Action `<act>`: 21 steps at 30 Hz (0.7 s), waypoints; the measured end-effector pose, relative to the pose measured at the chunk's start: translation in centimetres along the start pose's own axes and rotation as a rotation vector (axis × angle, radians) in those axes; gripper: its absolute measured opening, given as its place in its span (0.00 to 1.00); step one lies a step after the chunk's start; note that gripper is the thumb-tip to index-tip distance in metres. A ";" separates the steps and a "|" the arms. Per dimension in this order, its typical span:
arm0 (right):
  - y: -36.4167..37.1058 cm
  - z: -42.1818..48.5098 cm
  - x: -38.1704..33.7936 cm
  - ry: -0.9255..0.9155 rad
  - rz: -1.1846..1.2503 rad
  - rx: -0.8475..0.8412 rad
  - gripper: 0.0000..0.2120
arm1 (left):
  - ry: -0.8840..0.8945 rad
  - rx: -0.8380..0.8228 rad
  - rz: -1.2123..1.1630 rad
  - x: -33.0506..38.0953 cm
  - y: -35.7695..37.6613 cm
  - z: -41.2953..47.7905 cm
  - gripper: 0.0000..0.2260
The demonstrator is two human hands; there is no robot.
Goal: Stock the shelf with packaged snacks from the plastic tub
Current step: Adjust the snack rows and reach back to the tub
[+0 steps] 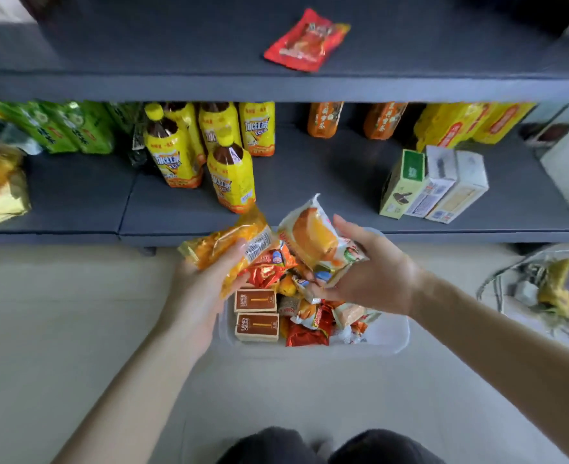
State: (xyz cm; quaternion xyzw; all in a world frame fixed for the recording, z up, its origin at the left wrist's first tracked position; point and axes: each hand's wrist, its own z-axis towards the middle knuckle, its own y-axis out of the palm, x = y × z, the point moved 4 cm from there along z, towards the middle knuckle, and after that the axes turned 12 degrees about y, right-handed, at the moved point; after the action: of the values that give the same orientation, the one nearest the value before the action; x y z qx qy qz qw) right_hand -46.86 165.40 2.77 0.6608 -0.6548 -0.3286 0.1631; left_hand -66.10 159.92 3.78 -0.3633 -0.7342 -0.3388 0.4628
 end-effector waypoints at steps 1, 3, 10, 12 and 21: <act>2.0 -1.8 0.2 0.007 0.024 -0.042 0.30 | -0.003 -0.013 -0.001 2.3 0.1 -1.0 0.14; 6.4 -5.5 0.2 -0.010 -0.025 -0.127 0.31 | -0.023 -0.055 0.007 6.9 0.4 -3.2 0.17; 21.6 -20.2 -5.0 -0.123 -0.158 -0.050 0.33 | -0.015 -0.071 0.014 25.8 1.5 -10.1 0.11; 25.7 -23.9 -6.8 -0.164 -0.198 0.025 0.33 | 0.009 -0.079 0.026 31.5 2.0 -11.3 0.17; 39.0 -33.5 -12.8 -0.353 -0.279 0.029 0.22 | 0.066 -0.090 -0.072 49.6 4.4 -12.5 0.14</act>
State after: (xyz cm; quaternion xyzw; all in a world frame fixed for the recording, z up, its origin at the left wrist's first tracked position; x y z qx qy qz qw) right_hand -53.77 167.13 55.26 0.6796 -0.5799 -0.4492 -0.0105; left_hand -72.22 162.56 54.64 -0.3459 -0.7151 -0.3995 0.4575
